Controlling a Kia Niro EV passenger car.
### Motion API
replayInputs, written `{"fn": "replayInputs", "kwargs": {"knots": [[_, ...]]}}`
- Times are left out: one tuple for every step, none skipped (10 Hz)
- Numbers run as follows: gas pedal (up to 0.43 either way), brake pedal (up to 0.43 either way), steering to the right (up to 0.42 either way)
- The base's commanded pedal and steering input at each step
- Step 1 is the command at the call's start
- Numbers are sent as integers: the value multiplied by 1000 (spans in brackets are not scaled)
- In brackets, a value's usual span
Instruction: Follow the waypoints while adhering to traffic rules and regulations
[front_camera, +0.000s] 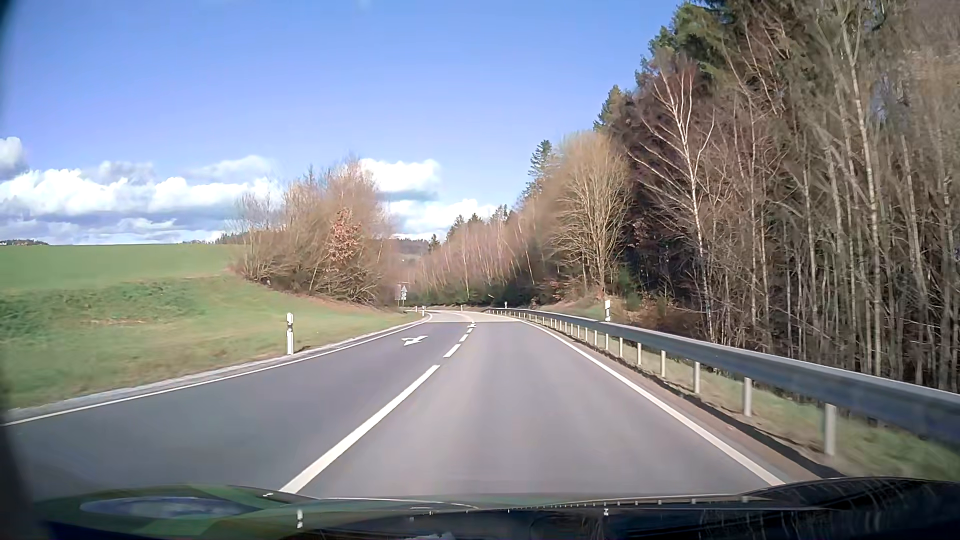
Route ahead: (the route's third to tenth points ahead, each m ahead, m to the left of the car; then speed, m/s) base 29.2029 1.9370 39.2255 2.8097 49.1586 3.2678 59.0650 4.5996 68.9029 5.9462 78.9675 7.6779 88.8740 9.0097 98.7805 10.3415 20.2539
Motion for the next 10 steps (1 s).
{"fn": "replayInputs", "kwargs": {"knots": [[59, 0, -2], [47, 0, -3], [39, 0, -3], [39, 0, -5], [39, 0, -7], [39, 0, -8], [39, 0, -9], [39, 0, -10], [39, 0, -11], [39, 0, -13]]}}
